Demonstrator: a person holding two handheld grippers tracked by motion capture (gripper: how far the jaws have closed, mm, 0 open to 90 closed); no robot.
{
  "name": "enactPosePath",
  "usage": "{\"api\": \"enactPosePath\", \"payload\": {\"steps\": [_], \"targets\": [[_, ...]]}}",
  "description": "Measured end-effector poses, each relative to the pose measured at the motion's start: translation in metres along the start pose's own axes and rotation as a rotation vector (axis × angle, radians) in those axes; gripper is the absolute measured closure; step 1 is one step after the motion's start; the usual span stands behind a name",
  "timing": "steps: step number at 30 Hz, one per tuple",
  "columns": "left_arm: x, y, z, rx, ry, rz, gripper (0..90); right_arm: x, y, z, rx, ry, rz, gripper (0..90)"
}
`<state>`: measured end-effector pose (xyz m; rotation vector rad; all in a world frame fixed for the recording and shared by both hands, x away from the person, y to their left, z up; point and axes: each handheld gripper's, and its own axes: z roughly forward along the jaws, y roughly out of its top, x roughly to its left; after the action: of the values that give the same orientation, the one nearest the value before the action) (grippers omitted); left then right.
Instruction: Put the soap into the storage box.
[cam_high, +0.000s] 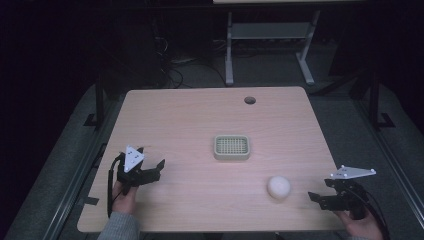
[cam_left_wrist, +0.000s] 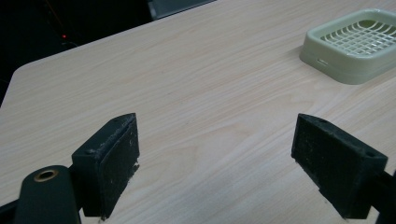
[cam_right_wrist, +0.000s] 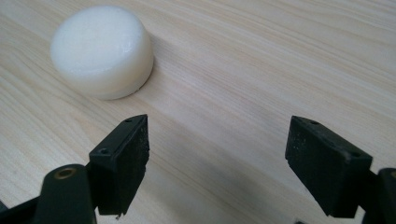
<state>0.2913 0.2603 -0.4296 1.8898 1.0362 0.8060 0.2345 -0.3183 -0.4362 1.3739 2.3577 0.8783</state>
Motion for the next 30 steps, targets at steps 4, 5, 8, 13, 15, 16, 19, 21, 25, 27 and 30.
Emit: {"api": "enactPosePath", "payload": {"steps": [4,5,8,13,15,16,19,21,25,27,30], "targets": [[0.001,-0.001,-0.002,-0.002,0.000,-0.002,14.8,0.001,0.003,0.001,0.004,0.005,-0.018,20.2],[0.001,-0.001,-0.002,-0.001,0.000,-0.001,14.8,0.003,0.004,0.000,0.010,0.008,-0.012,20.2],[0.002,-0.001,-0.003,-0.011,0.000,-0.003,14.8,0.005,0.005,0.000,0.019,0.010,-0.020,19.7],[0.002,-0.001,-0.003,-0.006,0.000,-0.002,14.8,0.006,0.009,-0.003,0.020,0.022,-0.031,19.2],[0.002,-0.001,-0.003,-0.006,0.003,-0.002,14.8,0.006,0.011,-0.002,0.038,0.031,-0.033,19.0],[0.002,0.000,-0.003,-0.006,0.003,-0.003,14.8,0.006,0.012,-0.002,0.043,0.036,-0.038,18.9],[0.002,0.000,-0.002,-0.005,0.001,-0.004,14.8,0.007,0.013,0.000,0.059,0.040,-0.043,18.3],[0.001,0.000,-0.003,-0.007,0.000,-0.002,14.8,0.009,0.016,-0.001,0.073,0.050,-0.054,18.1],[0.001,0.000,-0.002,-0.013,0.000,0.000,14.8,0.012,0.023,-0.001,0.083,0.060,-0.083,17.9],[0.001,0.000,-0.002,-0.013,-0.001,-0.001,14.8,0.015,0.027,-0.001,0.094,0.066,-0.091,17.7],[0.001,0.000,-0.002,-0.011,-0.002,0.000,14.8,0.017,0.033,0.001,0.104,0.075,-0.110,17.2]]}}
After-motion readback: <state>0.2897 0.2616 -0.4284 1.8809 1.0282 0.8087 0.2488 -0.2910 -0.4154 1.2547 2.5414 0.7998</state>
